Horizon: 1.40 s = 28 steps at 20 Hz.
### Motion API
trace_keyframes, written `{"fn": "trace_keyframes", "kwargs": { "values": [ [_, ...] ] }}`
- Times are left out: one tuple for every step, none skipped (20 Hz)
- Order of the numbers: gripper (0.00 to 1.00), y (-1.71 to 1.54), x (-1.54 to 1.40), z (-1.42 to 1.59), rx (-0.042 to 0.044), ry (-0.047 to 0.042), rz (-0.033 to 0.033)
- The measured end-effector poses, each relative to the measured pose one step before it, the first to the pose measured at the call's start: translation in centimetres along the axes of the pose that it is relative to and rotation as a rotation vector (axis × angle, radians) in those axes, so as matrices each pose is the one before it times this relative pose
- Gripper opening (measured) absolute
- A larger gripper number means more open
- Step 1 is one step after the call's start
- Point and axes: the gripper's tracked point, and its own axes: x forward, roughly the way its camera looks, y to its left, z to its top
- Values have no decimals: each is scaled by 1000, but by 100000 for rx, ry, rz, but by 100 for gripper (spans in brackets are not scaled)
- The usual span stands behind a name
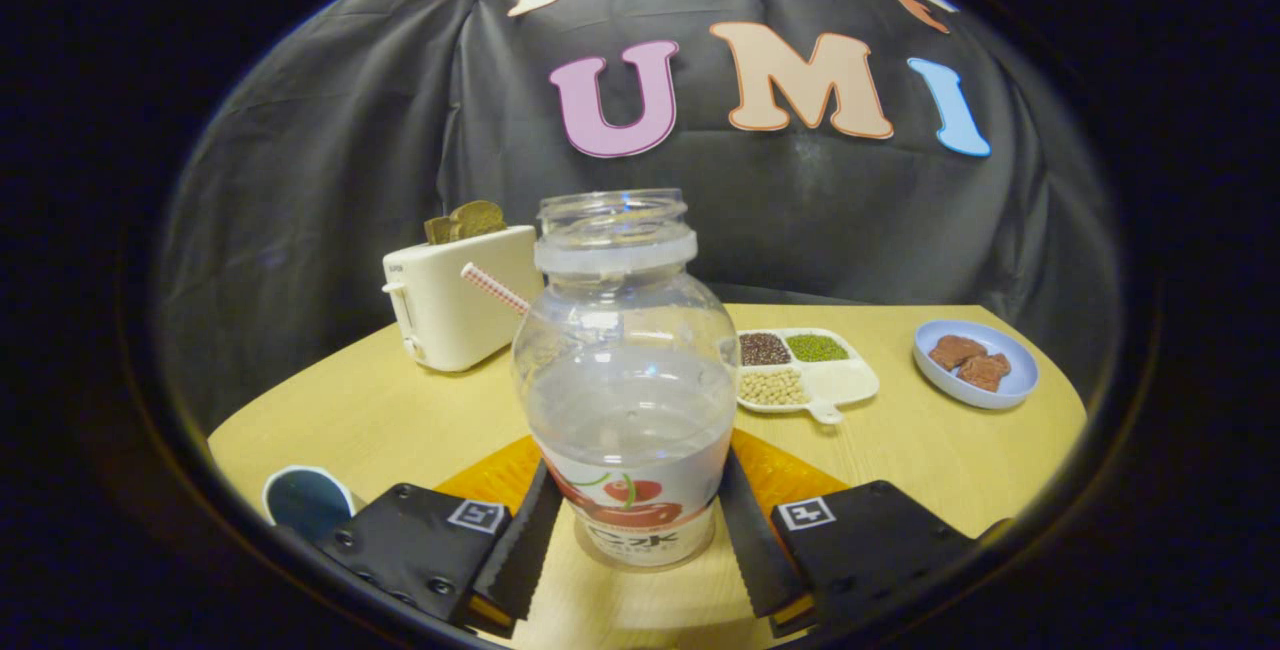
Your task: Take the bottle from table, then pour the juice into the cup, finally place the bottle on the coaster
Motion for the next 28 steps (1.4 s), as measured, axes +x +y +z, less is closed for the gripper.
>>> {"fn": "trace_keyframes", "kwargs": {
  "values": [
    [90, 200, -151, 133, 404, -220, 747],
    [92, 206, -111, 8, 324, -328, 761],
    [94, 28, -103, 142, -192, -226, 495],
    [96, 129, -201, 62, -453, -224, 257],
    [97, -100, -224, 183, -540, -423, -492],
    [99, -56, -286, 329, -215, -884, 56],
    [99, -30, -364, 450, 217, -991, -25],
    [99, -46, -416, 342, 503, -922, -103],
    [99, -29, -461, 491, 687, -1000, 165],
    [99, 22, -485, 490, 632, -1137, 43],
    [99, -29, -509, 571, 153, -1100, 379],
    [99, -187, -550, 458, -471, -900, -474],
    [99, -219, -617, 572, -844, -983, -351],
    [98, -195, -694, 400, -1228, -695, -622],
    [98, -264, -702, 455, -992, -761, -638],
    [98, -18, -850, 433, -380, -871, -256],
    [98, -13, -845, 411, 355, -326, -220],
    [98, 101, -980, 218, 649, 183, 177],
    [98, 54, -1045, 351, 220, 136, -36],
    [98, 70, -1225, 532, -275, -547, -297],
    [98, -197, -1167, 750, -489, -950, -876],
    [98, -30, -1228, 773, -419, -1178, -268],
    [98, -146, -1316, 896, 48, -1517, -546],
    [98, -161, -1322, 914, 458, -1612, -340],
    [98, -184, -1241, 953, 112, -1217, -333],
    [98, -414, -1243, 784, -839, -1370, -1041],
    [98, -509, -1169, 927, -1639, -1578, -993],
    [98, -403, -1253, 580, -1759, -691, -967]
  ]
}}
